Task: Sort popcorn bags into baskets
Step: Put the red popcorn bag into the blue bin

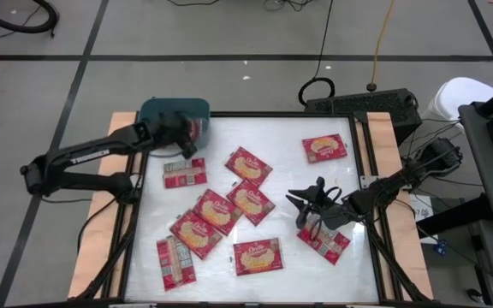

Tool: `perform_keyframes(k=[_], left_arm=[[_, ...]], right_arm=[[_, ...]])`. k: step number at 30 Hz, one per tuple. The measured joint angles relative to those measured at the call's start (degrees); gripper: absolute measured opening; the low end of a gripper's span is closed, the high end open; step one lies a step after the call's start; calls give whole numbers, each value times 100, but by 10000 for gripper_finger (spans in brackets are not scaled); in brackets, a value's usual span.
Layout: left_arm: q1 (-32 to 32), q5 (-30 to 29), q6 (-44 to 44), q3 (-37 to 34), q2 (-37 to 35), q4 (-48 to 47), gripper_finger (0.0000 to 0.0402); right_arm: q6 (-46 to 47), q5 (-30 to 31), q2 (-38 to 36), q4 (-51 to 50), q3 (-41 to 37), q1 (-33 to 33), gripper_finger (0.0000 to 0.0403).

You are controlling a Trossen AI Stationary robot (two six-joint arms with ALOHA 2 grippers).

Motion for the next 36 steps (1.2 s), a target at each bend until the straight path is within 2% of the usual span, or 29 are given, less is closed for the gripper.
perform_keyframes(k=[5, 10, 13, 16, 20, 26, 30, 36], left_arm=[[-920, 99, -227, 0, -88, 78, 6], [-1879, 111, -404, -2, 33, 445, 14], [-2428, 111, -418, -1, 67, 895, 19], [-2863, 111, -289, -7, 130, 1219, 11], [-3225, 112, -72, 1, 351, 1595, 5], [-3463, 77, -162, -3, 801, 1838, 24], [-3608, 66, -172, -4, 1138, 2095, 24], [-3808, 79, 49, -3, 1556, 2478, 7]], right_arm=[[245, -4, 0, 20, 0, -148, 82], [-69, -131, 2, 151, 157, -239, 82], [-324, -157, 2, -232, 524, -266, 82], [-383, -163, 2, -1142, 1000, -292, 82], [91, -408, 2, -2836, 1779, -395, 82], [713, -1042, 0, -4853, 2574, -650, 82], [1079, -1467, -2, -5705, 2742, -817, 86], [1564, -1952, -2, -6673, 2743, -1007, 112]])
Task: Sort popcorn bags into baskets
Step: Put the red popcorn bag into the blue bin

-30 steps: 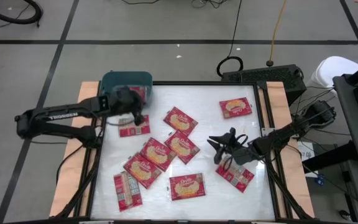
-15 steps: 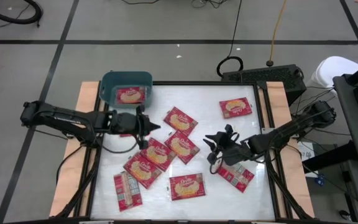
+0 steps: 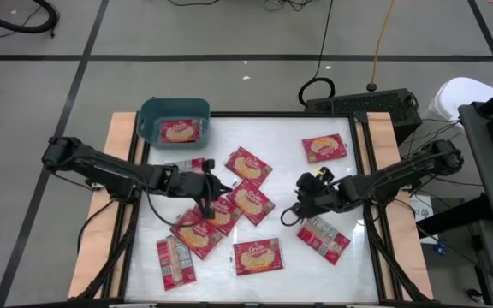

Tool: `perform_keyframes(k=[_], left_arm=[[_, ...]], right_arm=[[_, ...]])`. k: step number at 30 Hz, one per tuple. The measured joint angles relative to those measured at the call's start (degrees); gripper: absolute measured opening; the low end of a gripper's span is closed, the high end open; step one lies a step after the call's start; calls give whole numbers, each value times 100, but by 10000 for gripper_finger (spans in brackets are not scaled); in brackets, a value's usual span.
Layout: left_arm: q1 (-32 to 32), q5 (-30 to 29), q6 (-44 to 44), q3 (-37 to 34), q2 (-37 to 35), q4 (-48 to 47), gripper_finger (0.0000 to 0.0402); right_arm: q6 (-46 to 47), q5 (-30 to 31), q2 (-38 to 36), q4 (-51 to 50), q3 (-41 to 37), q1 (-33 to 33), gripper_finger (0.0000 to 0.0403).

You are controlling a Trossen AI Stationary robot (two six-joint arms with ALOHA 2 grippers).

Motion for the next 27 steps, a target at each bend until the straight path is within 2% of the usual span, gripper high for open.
perform_keyframes(k=[3, 7, 10, 13, 21, 27], left_arm=[[-68, 7, 7, 1, 131, 144, 5], [-122, 4, -8, -3, 190, 157, 21], [-122, 5, -9, -6, 276, 229, 33], [-122, 0, -10, 6, 355, 524, 35], [-127, -12, 32, -12, 549, 509, 35], [-105, -15, 159, -5, 652, 715, 35]], right_arm=[[62, -13, 0, -523, 0, -96, 128], [-204, -135, 0, -1132, -2, -339, 152], [-1138, -46, 0, -1157, -122, -503, 172], [-1955, 310, 0, -1066, -383, -613, 190], [-2622, 489, 0, -21, -1191, -1036, 212], [-3890, 667, 0, 946, -1681, -1381, 212]])
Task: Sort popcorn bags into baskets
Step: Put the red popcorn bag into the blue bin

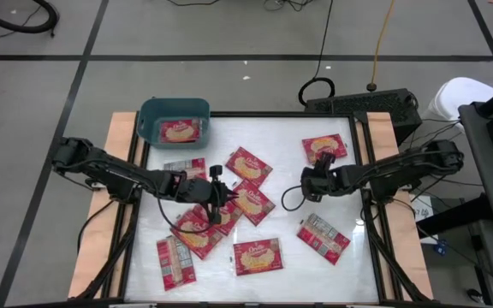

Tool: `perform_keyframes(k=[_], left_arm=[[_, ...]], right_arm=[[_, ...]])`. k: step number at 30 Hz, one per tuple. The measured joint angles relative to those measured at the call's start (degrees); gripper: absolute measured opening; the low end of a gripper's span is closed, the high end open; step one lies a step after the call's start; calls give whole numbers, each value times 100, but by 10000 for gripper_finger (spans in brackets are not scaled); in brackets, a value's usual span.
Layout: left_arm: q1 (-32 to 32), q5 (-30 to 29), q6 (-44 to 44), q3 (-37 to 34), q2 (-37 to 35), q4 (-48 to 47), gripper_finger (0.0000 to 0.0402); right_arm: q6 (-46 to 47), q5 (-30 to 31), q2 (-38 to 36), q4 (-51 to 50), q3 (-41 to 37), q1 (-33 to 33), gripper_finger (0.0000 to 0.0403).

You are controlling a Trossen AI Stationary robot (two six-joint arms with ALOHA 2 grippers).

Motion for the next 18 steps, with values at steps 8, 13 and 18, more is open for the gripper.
perform_keyframes(k=[8, 13, 18], left_arm=[[33, -4, 152, 3, 60, 116, 35], [100, -3, 276, 4, 62, 119, 35], [189, -1, 300, 4, 62, 116, 35]], right_arm=[[-1069, 114, 2, 726, -467, -692, 212], [-1708, 90, 2, 1268, -650, -1080, 212], [-2208, -153, 2, 1547, -765, -1414, 212]])
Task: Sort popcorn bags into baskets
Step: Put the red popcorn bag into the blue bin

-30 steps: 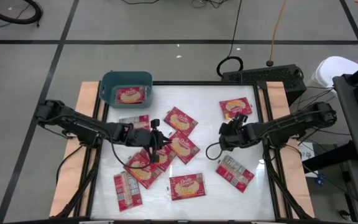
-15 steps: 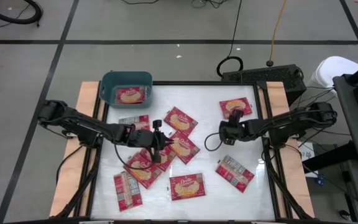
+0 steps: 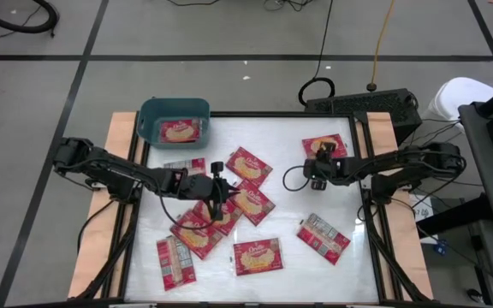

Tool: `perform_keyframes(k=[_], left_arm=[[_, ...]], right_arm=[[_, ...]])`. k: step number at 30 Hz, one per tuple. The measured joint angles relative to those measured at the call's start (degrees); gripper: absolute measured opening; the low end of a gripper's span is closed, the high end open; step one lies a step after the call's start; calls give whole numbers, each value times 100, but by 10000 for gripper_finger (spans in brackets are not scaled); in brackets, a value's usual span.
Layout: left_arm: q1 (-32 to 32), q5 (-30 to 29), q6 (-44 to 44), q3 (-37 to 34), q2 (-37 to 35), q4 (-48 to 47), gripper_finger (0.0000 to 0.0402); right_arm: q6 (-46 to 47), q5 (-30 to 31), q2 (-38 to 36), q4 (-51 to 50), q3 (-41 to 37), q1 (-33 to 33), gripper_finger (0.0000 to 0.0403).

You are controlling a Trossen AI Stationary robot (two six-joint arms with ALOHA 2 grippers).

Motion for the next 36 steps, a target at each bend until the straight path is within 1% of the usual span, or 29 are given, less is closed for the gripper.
perform_keyframes(k=[4, 6, 8, 12, 15, 20, 21, 25, 29, 32, 36], left_arm=[[25, 3, 11, 0, 0, 5, 35], [25, 6, 45, 0, 0, 9, 35], [25, 6, 48, 0, 0, 22, 35], [25, 23, 37, 0, 0, 28, 35], [25, 23, 17, 0, 0, 33, 35], [25, 23, -45, 0, 0, 40, 35], [25, 24, -82, 0, 0, 43, 35], [25, 23, -153, 0, 0, 39, 35], [25, 23, -128, 0, 0, 34, 42], [25, 23, -127, 0, 0, 33, 67], [25, -1, -134, 0, 0, 28, 123]], right_arm=[[-200, -138, 0, 282, -89, -241, 206], [-326, -323, 0, 485, -170, -356, 199], [-431, -486, -3, 799, -288, -449, 189], [-449, -614, -9, 1284, -497, -583, 158], [-445, -664, -9, 1481, -581, -620, 118], [-284, -694, 2, 1725, -636, -614, 21], [-187, -737, 2, 1808, -636, -590, 11], [130, -1140, 2, 2264, -618, -317, 9], [296, -1263, 2, 2760, -544, 162, 3], [318, -1272, 2, 3094, -451, 540, 1], [315, -1261, 2, 3276, -253, 1006, 1]])
